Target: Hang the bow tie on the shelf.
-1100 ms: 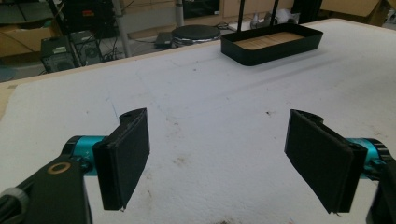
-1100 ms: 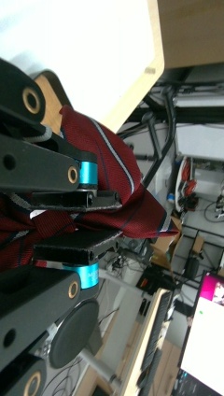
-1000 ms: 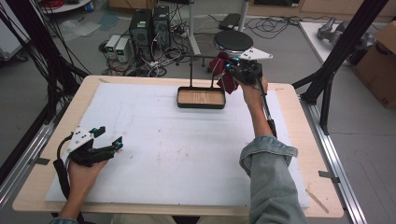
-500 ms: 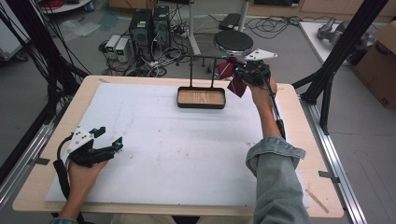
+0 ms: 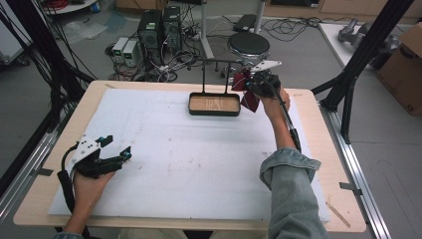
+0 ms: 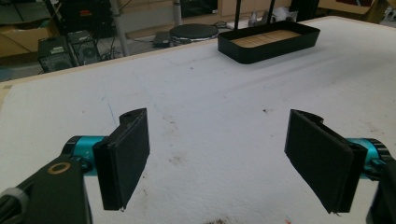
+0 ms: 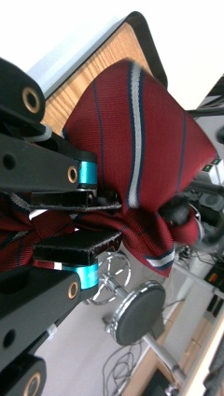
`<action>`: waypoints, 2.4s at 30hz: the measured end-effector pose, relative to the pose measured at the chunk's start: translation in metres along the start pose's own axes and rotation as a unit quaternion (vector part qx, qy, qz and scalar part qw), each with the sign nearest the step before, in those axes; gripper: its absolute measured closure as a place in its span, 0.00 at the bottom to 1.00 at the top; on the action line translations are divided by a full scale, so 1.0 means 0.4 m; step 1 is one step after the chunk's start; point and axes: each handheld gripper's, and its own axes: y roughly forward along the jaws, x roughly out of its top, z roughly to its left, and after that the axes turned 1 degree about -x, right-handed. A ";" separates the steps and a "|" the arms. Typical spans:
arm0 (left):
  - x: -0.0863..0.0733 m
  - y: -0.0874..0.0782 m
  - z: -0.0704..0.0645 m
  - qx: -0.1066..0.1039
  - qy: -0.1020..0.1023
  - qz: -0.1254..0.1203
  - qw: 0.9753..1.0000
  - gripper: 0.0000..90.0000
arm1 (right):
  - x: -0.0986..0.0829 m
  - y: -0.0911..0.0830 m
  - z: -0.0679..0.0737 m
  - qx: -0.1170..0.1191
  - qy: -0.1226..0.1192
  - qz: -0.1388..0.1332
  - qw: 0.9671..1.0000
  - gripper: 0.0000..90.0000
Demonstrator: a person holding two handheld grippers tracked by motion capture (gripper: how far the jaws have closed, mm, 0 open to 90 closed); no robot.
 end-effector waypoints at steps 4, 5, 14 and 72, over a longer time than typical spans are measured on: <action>0.000 0.001 -0.001 -0.001 -0.001 0.000 1.000 0.25 | 0.000 0.026 0.020 -0.001 -0.004 0.007 1.000 0.87; 0.000 0.000 -0.001 0.000 0.000 -0.001 1.000 0.25 | 0.000 0.031 0.023 -0.003 -0.002 0.007 1.000 0.87; 0.000 0.000 0.000 -0.001 -0.001 0.001 1.000 0.25 | -0.004 0.047 0.027 -0.007 0.018 0.002 1.000 0.85; -0.002 0.005 -0.014 0.004 0.005 0.004 1.000 0.25 | -0.041 -0.303 -0.039 -0.020 0.040 -0.105 0.993 0.24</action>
